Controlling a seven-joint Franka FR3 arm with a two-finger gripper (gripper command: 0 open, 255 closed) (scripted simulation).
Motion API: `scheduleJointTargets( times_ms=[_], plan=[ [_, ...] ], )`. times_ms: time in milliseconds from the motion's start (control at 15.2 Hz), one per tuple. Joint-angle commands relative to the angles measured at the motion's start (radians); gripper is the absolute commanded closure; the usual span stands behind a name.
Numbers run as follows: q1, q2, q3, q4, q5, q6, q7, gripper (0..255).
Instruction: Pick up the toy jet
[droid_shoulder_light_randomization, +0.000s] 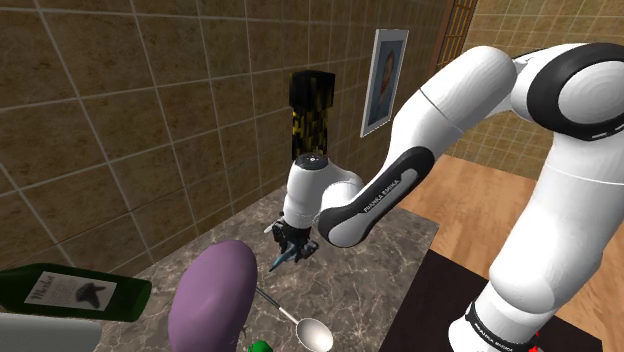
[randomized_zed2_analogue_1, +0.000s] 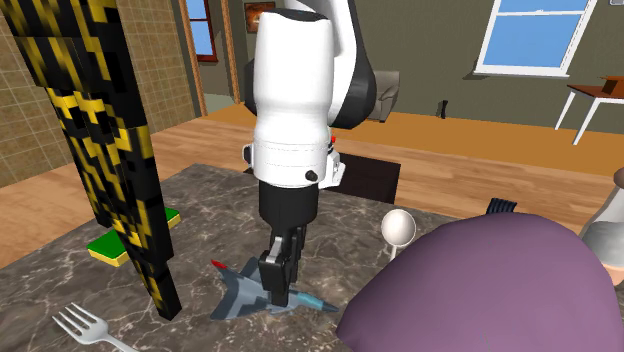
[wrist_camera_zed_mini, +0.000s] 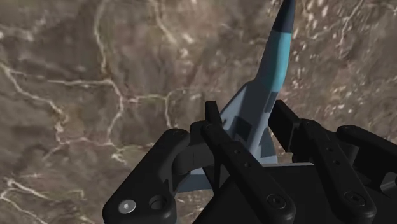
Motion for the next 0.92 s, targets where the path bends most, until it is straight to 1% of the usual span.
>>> scheduleJointTargets(
  times_ms=[0, 264, 594, 726, 858],
  plan=[
    [-0.012, -0.026, 0.018, 0.003, 0.046, -0.021, -0.034, 255],
    [-0.027, -0.086, 0.043, 0.009, 0.141, -0.066, -0.104, 255],
    [-0.03, -0.157, 0.054, 0.024, 0.243, -0.129, -0.18, 255],
    [-0.028, -0.183, 0.053, 0.033, 0.277, -0.156, -0.205, 255],
    [-0.028, -0.185, 0.052, 0.033, 0.28, -0.158, -0.207, 255]
  ],
)
